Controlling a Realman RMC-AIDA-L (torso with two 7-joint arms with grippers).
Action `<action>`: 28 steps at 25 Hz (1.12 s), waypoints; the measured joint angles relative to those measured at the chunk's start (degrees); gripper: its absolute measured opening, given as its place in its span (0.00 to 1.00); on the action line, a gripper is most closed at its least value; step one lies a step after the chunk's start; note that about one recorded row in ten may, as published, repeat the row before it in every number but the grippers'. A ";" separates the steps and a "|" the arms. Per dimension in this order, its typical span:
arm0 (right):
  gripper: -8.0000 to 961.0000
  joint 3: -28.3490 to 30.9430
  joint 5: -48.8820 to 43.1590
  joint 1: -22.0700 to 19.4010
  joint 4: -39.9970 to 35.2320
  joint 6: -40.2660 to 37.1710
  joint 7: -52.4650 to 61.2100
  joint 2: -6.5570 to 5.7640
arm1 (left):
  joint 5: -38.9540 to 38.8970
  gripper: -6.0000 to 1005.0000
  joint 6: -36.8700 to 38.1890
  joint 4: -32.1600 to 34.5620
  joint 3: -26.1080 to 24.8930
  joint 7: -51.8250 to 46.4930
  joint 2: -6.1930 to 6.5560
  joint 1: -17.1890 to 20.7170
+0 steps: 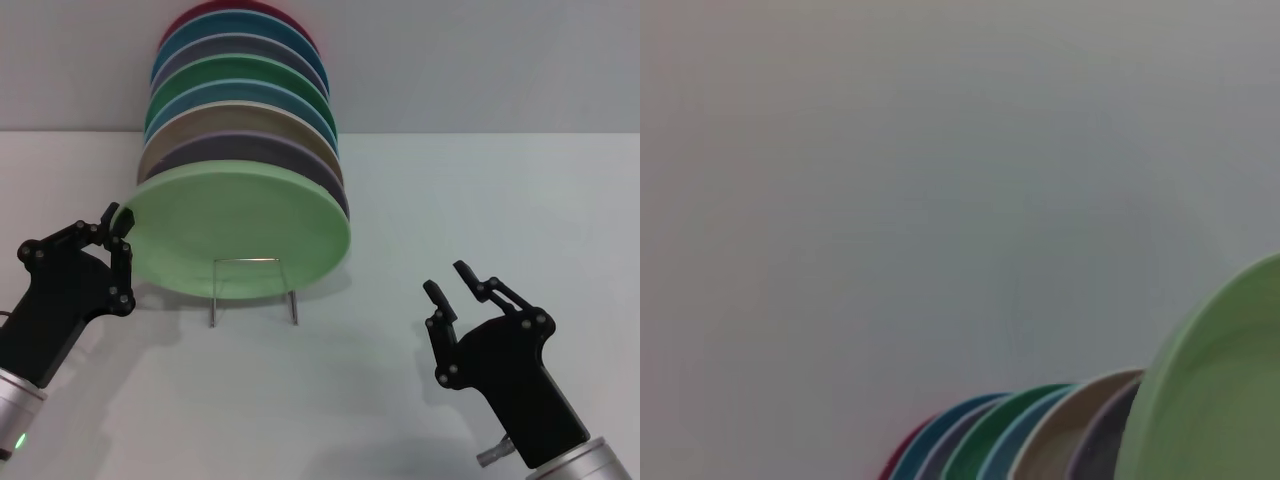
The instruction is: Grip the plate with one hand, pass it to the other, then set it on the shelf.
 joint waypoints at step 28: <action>0.30 4.83 -0.01 2.47 -5.71 0.35 10.72 -0.26 | -0.51 0.21 9.50 -1.55 -1.29 -1.18 0.14 6.13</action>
